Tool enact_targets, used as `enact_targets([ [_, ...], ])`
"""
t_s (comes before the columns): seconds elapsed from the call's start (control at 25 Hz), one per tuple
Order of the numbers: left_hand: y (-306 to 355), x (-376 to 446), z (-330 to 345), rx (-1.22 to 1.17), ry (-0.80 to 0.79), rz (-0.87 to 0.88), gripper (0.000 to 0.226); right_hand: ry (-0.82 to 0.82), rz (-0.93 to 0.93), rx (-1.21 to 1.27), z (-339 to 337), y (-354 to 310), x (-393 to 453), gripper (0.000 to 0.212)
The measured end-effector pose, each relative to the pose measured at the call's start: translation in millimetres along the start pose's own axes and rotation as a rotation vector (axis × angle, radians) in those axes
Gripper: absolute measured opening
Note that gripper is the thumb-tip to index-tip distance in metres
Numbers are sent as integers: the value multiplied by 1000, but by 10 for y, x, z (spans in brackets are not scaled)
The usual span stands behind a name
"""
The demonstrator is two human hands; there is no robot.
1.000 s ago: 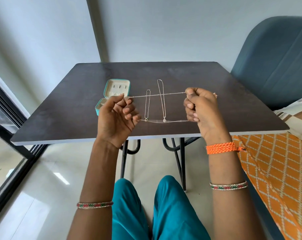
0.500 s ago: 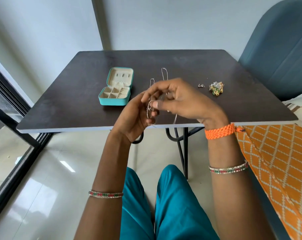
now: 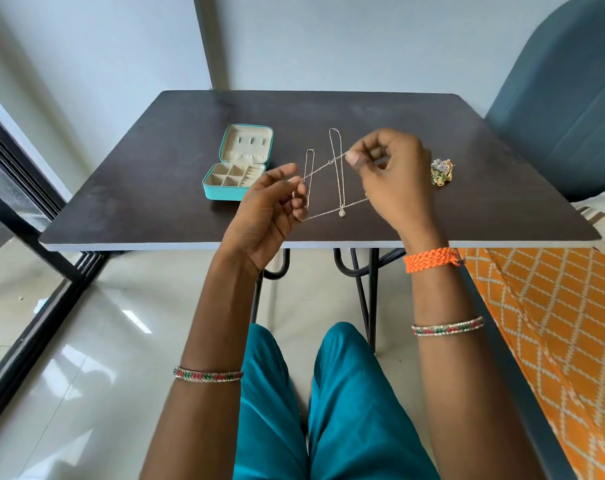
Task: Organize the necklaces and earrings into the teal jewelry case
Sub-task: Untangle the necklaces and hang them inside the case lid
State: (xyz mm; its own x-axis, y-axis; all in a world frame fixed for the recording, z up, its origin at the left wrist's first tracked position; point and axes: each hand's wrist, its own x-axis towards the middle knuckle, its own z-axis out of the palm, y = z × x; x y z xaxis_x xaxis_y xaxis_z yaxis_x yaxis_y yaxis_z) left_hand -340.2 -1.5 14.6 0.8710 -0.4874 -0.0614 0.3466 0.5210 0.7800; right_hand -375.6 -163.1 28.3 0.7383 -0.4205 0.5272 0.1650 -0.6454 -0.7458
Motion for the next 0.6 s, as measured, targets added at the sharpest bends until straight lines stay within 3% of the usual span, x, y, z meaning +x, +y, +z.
enact_targets([
  [0.08, 1, 15, -34, -98, 55, 61, 28, -87, 121, 73, 29, 8, -57, 14],
  [0.2, 8, 14, -56, -307, 79, 164, 35, -408, 245, 204, 66, -70, -163, 13],
  [0.28, 9, 13, -61, -368, 69, 194, 35, -710, 155, 124, 62, -137, -220, 9],
  [0.36, -1, 16, -62, -283, 45, 177, 32, -953, 34, -17, 30, -224, -237, 10],
  [0.48, -10, 9, -38, -5, -35, 85, 31, -997, -6, -95, -38, -368, -150, 11],
  [0.6, -38, -23, 13, 89, -124, 37, 31, -861, 30, -30, -131, -414, -22, 10],
])
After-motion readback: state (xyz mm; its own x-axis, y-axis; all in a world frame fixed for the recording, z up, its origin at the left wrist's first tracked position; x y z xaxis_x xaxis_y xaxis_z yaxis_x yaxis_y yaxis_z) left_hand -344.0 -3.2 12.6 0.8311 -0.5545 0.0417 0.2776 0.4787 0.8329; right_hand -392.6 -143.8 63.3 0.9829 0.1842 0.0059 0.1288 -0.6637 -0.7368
